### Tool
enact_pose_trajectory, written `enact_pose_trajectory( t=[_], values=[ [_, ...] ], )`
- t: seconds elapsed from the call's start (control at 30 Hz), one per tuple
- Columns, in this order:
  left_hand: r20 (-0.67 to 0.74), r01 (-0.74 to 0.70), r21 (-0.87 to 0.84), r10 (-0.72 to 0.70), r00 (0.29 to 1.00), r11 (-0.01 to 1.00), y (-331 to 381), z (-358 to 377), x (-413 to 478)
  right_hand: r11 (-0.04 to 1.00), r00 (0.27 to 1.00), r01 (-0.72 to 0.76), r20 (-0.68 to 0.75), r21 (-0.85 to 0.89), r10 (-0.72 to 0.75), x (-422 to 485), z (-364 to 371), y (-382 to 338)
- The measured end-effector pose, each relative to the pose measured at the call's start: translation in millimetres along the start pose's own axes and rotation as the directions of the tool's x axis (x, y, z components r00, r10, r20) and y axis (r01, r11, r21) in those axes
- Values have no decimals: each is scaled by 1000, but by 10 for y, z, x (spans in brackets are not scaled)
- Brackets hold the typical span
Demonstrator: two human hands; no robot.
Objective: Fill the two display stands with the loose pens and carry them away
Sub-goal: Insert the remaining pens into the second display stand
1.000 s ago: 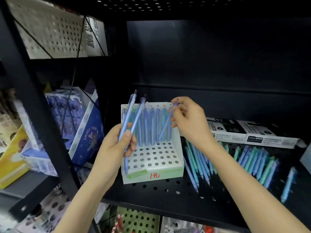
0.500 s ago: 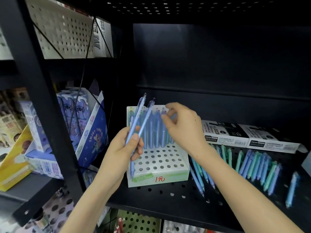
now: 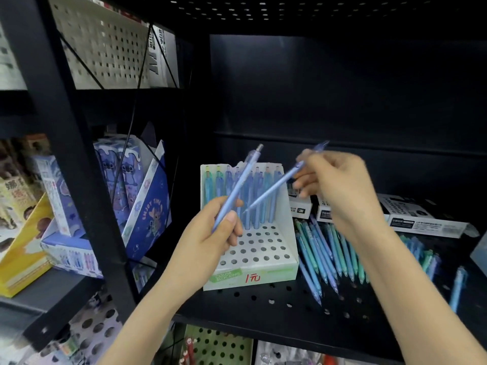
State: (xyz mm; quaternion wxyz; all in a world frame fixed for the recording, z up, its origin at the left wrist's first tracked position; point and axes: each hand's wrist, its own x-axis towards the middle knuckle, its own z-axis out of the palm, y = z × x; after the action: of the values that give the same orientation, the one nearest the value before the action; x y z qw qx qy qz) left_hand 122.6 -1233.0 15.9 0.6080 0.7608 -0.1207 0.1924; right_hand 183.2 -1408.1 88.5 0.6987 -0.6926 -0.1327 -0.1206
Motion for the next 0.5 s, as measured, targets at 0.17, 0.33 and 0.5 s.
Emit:
enact_pose_trajectory(
  t=[0.17, 0.33, 0.5],
  values=[
    [-55, 59, -152, -68, 996, 987, -3, -58, 52, 953, 991, 110, -42, -284, -127, 81, -77, 160],
    [-22, 111, -205, -118, 993, 973, -19, -20, 83, 850, 963, 251, 27, -463, -270, 88, 59, 395],
    [4, 147, -218, -149, 989, 965, -13, 9, 83, 811, 964, 261, 99, -523, -247, 91, 146, 481]
  ],
)
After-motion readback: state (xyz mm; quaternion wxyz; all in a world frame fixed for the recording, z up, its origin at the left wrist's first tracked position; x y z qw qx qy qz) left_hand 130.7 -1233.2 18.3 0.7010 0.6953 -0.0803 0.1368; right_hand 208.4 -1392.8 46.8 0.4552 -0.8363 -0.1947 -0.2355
